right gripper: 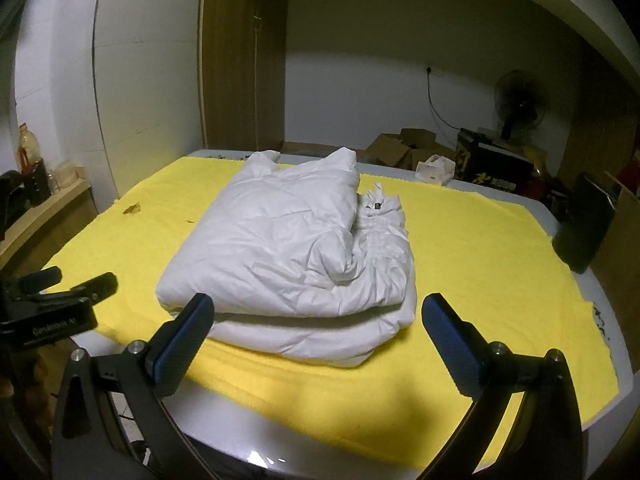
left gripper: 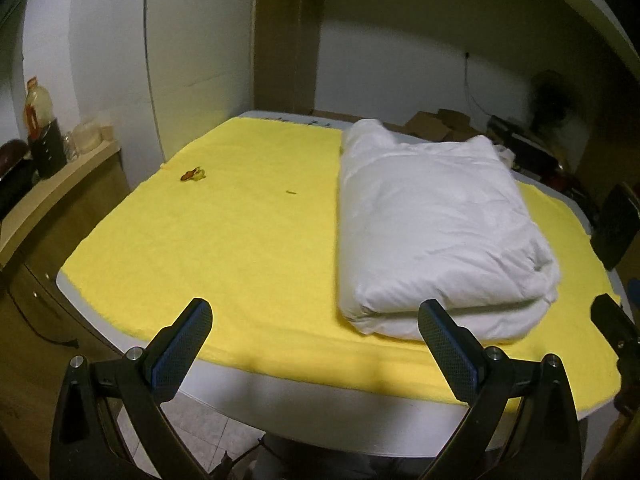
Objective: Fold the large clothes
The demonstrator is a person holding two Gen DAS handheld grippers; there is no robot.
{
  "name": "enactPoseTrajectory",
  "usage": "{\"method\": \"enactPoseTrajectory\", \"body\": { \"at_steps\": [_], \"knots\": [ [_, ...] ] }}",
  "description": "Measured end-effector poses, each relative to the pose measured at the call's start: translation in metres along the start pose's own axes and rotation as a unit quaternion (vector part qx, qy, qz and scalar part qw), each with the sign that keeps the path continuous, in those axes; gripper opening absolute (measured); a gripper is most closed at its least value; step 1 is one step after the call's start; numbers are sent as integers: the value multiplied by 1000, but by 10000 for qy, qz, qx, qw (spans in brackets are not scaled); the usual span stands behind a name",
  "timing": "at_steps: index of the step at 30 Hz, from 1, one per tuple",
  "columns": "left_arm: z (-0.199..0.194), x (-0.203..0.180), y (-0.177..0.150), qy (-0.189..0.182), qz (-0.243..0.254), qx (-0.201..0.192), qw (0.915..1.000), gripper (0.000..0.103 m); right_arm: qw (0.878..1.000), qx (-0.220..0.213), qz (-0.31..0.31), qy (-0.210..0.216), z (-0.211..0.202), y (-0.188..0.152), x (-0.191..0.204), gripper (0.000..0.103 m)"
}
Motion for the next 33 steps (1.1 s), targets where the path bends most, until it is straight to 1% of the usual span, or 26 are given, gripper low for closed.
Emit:
{"method": "enactPoseTrajectory", "body": {
  "at_steps": [3,5,7,11,14,16,21,24,30,33],
  "knots": [
    [-10,-10,-3,-16,106,-47,9999,103,9999,-17,-34,-127,-8,-3,-1,103],
    [-14,-13,-7,22,169,-65,9998,103,9999,-47,5,-107,-16,-6,-2,103],
    [-18,-15,-10,82,195,-45,9998,103,9998,-7,-6,-194,-20,-9,-3,103],
    [-29,-17,-13,269,319,-132,9990,103,9992,-17,-79,-383,-31,-15,-3,103],
    [-35,-19,-14,293,422,-169,9985,103,9994,-38,-64,-348,-39,-19,0,103],
    [-39,-21,-17,307,468,-193,9982,103,9997,-34,-17,-250,-44,-23,3,103],
    [-49,-21,-25,277,449,-209,9984,103,9999,-45,-12,-161,-57,-32,12,103],
    [-53,-19,-29,327,474,-213,9981,103,9999,-73,13,-137,-64,-35,15,103],
    [-66,-17,-25,352,449,-415,9975,103,9997,-211,-34,-144,-76,-33,17,103],
    [-70,-16,-23,334,419,-454,9975,103,9996,-239,-24,-132,-79,-32,16,103]
  ]
}}
Point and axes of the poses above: each gripper's, at about its wrist camera, not at the fingertips, and z roughly the way its jaws point, x to its left, y to its top, the point moved 8 cm from there along z, roughly the way its jaws point, and after that the axes turned 5 degrees about -z, right-handed, at the moved point
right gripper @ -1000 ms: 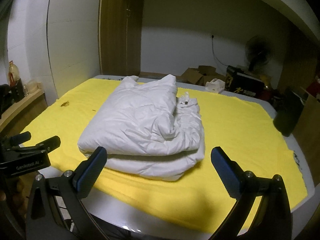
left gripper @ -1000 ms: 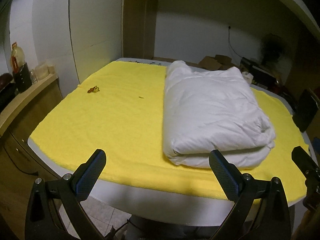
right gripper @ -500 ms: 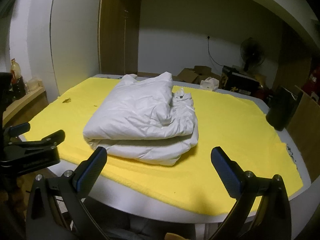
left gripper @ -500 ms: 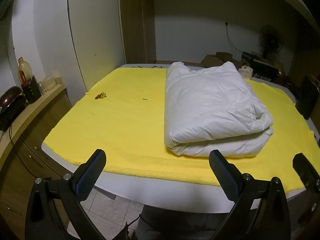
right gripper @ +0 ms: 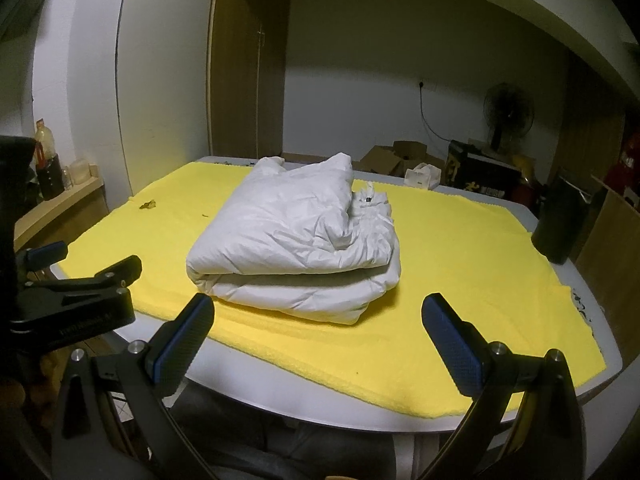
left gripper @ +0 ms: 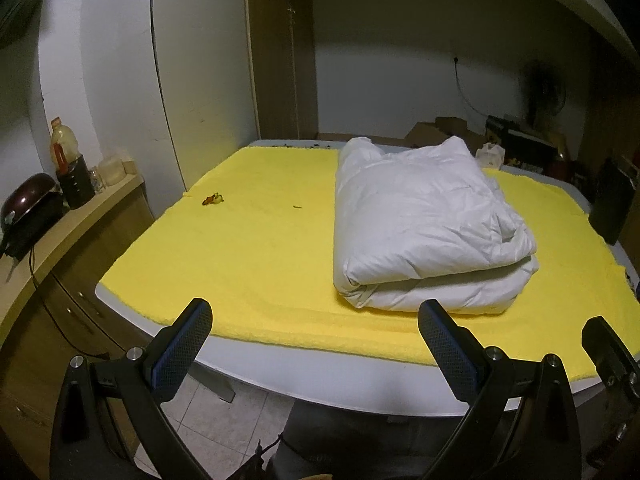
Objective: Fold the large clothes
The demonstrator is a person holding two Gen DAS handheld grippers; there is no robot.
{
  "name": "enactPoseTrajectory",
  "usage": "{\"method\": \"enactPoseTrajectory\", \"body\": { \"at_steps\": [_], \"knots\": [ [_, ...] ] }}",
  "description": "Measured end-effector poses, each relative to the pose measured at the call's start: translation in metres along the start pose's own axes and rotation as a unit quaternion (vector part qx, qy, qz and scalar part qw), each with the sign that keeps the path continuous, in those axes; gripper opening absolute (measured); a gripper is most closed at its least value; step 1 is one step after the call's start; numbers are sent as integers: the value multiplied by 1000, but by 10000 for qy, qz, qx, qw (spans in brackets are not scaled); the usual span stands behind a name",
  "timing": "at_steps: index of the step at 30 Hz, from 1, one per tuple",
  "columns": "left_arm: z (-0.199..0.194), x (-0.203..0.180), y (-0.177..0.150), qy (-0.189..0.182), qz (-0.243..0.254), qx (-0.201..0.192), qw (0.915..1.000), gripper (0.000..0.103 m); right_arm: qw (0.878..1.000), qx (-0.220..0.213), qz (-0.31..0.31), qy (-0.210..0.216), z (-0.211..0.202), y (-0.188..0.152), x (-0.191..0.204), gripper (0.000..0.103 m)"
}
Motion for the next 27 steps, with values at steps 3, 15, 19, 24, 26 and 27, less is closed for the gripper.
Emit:
{"method": "enactPoseTrajectory", "body": {
  "at_steps": [3,15,19,24,26,27],
  "knots": [
    [-1,-2,-1,-49,50,22,10000,103,10000,-17,-19,8,-2,1,1,103],
    [-4,-7,-3,-96,157,84,9998,103,9999,-98,-116,-4,-7,3,6,103],
    [-3,-6,-3,-86,147,109,9998,103,9999,-104,-112,-9,-7,3,6,103],
    [-2,-5,-3,-92,147,119,9998,103,9999,-87,-112,-9,-7,3,7,103],
    [-1,-5,-4,-93,155,135,9997,103,9999,-82,-113,-11,-7,3,7,103],
    [-1,-6,-4,-96,162,144,9997,103,9999,-80,-110,-9,-6,2,7,103]
  ]
}}
Point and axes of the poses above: each gripper's, at about its wrist camera, not at the fingertips, and z roughly the way its jaws point, x to its left, y to its top, the point moved 8 cm from there along z, roughly the way its jaws point, and after that the axes turned 5 degrees about -z, right-handed, at the moved point
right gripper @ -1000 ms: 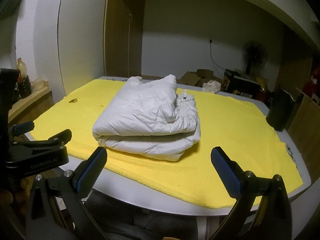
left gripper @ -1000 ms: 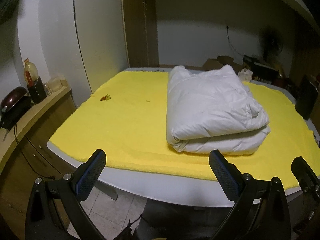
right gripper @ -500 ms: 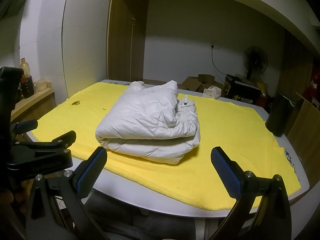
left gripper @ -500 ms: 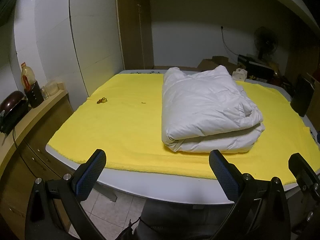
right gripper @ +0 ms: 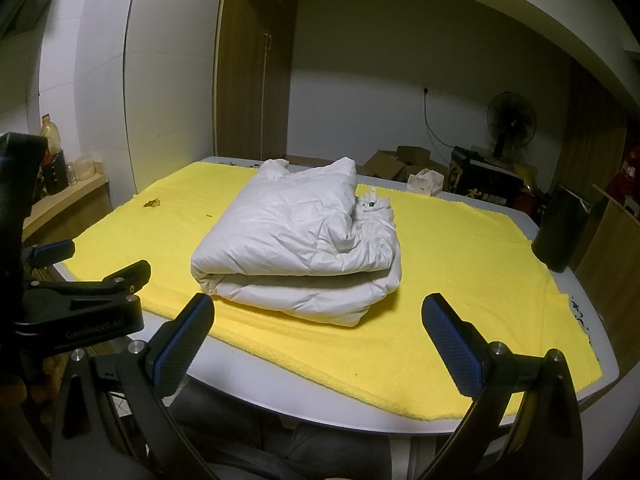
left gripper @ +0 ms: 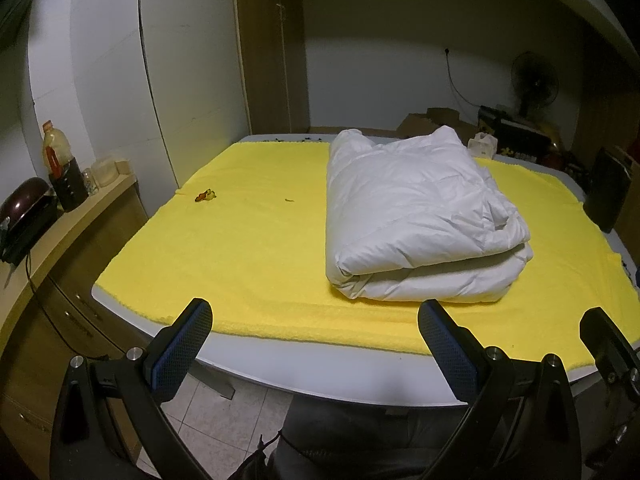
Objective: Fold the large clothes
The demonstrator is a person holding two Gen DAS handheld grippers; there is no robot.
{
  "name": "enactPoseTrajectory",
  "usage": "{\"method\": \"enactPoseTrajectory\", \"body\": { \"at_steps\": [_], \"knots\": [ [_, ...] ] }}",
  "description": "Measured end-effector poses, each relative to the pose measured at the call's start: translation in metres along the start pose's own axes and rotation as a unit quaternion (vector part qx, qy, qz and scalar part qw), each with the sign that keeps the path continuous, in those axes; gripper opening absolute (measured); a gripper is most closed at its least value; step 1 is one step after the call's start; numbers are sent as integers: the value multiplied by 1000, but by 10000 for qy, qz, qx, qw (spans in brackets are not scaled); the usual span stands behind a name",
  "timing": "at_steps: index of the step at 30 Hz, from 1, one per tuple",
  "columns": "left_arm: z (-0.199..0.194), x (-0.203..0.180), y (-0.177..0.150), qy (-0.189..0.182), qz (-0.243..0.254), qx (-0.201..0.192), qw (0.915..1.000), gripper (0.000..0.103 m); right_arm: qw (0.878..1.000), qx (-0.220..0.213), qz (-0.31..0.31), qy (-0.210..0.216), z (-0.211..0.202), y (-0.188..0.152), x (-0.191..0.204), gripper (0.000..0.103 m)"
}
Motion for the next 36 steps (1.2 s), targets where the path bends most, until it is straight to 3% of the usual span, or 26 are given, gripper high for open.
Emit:
{"method": "enactPoseTrajectory", "body": {
  "at_steps": [36],
  "knots": [
    [-2,-3,-5,-21,70,38,10000,103,9999,29,144,-6,2,-4,-5,103]
  ]
}}
Point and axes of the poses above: each gripper's, at about its wrist camera, not at the fingertips, and z roughly the way its jaws point, x to its left, y to its top, the point moved 8 cm from there along z, roughly the way its jaws point, and after that the axes turned 5 degrees about -z, right-handed, at the moved point
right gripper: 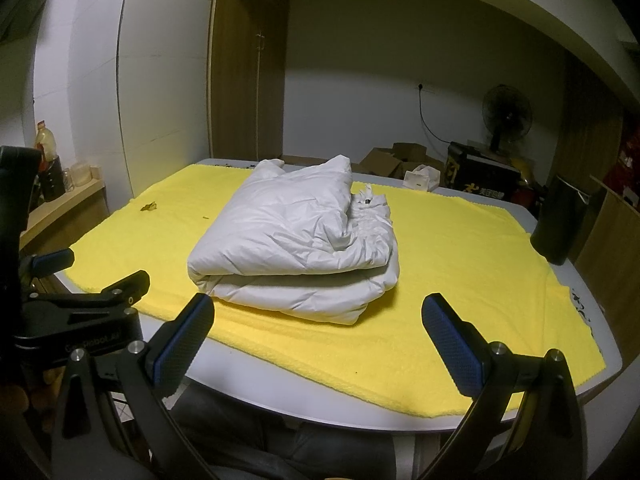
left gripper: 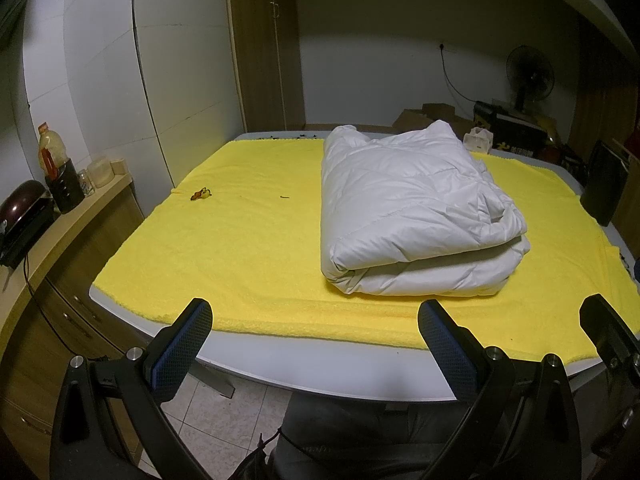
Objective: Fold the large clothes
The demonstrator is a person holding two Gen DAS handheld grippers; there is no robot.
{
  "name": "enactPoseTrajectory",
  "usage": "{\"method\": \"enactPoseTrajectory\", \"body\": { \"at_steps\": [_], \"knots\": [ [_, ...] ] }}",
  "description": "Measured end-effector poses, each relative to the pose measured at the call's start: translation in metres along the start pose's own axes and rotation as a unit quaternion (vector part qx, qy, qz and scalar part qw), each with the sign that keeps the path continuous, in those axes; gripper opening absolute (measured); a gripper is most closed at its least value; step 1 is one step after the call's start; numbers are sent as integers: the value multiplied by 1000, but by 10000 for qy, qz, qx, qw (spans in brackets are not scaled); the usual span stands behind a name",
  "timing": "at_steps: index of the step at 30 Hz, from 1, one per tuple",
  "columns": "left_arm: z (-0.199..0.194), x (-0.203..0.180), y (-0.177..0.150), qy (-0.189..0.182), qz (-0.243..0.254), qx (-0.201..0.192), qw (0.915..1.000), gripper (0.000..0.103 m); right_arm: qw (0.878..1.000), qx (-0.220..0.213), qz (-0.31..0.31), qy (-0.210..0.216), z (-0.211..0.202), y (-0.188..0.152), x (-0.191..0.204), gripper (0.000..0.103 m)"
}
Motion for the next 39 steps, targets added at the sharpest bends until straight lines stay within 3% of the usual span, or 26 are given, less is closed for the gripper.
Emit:
{"method": "enactPoseTrajectory", "body": {
  "at_steps": [39],
  "knots": [
    [-3,-4,-3,-10,16,-3,10000,103,10000,28,-24,-17,-2,-1,-4,103]
  ]
}}
Point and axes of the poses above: each gripper's, at about its wrist camera, not at the fingertips, and z roughly the way its jaws point, x to its left, y to its top, the point moved 8 cm from there along z, roughly the way its jaws point, and after that the axes turned 5 degrees about -z, right-handed, at the moved point
